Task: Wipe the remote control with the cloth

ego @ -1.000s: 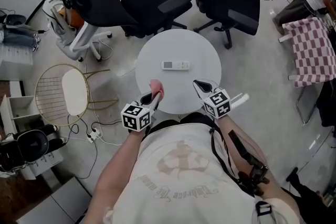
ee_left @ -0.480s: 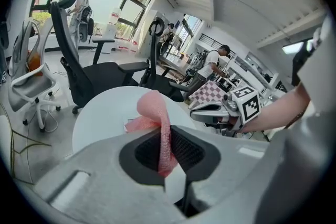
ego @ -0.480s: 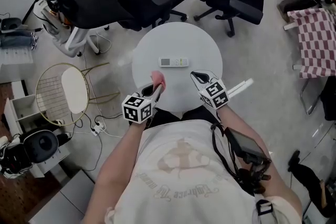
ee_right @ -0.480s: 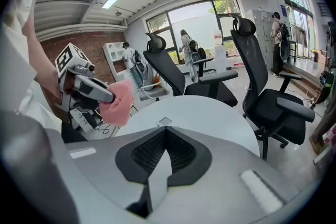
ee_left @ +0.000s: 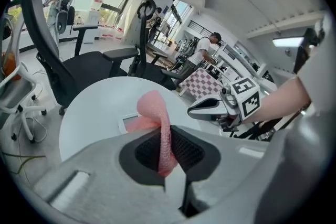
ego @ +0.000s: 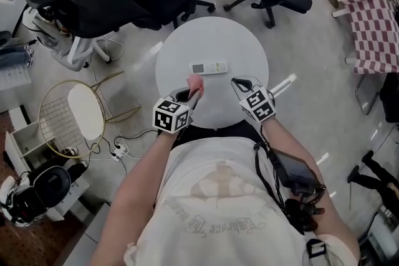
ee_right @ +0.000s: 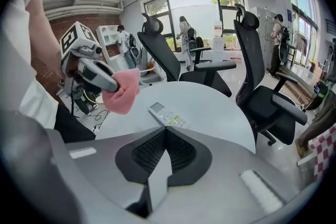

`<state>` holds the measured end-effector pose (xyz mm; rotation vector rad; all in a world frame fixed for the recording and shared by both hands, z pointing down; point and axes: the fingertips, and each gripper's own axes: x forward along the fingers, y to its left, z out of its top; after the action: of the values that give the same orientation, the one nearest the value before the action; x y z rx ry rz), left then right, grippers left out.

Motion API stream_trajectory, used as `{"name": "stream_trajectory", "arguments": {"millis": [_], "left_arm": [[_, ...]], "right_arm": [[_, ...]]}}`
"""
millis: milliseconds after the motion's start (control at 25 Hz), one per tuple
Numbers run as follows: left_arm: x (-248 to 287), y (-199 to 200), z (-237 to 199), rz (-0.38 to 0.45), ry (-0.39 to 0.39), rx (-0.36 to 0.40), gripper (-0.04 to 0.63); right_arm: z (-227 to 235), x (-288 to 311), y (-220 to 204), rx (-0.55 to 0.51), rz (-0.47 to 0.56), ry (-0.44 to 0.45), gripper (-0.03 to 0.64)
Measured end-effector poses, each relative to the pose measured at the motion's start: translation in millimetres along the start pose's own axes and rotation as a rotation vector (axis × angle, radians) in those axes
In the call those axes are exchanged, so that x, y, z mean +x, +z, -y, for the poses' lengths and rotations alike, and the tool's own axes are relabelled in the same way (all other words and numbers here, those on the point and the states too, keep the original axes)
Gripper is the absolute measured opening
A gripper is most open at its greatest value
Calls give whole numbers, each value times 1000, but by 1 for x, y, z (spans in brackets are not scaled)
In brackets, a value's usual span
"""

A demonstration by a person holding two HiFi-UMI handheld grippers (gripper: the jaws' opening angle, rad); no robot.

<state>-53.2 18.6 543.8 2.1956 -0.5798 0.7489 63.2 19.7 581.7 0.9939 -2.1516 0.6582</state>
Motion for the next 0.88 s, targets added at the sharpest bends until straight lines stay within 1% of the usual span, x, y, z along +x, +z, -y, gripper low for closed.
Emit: {"name": "stream_trajectory", "arguments": {"millis": [120, 200, 320, 400, 480, 680, 880], "left_arm": [[9, 4, -3, -42, -11, 24, 31], [16, 6, -2, -72, -16, 47, 32], [32, 10, 0, -113, -31, 69, 32], [41, 10, 1, -141, -43, 83, 32], [51, 10, 1, -162, -49, 89, 32], [78, 17, 2, -210, -55, 101, 32], [96, 17, -1, -265, -57, 132, 32]], "right_arm": [[4, 10, -2, -25, -22, 2, 15], [8, 15, -3, -59, -40, 9, 34], [15, 26, -8, -124, -88, 35, 91], [17, 34, -8, -178, -108, 60, 142], [19, 44, -10, -237, -126, 83, 175], [24, 61, -14, -375, -161, 138, 241], [23, 73, -14, -438, -168, 187, 288]]}}
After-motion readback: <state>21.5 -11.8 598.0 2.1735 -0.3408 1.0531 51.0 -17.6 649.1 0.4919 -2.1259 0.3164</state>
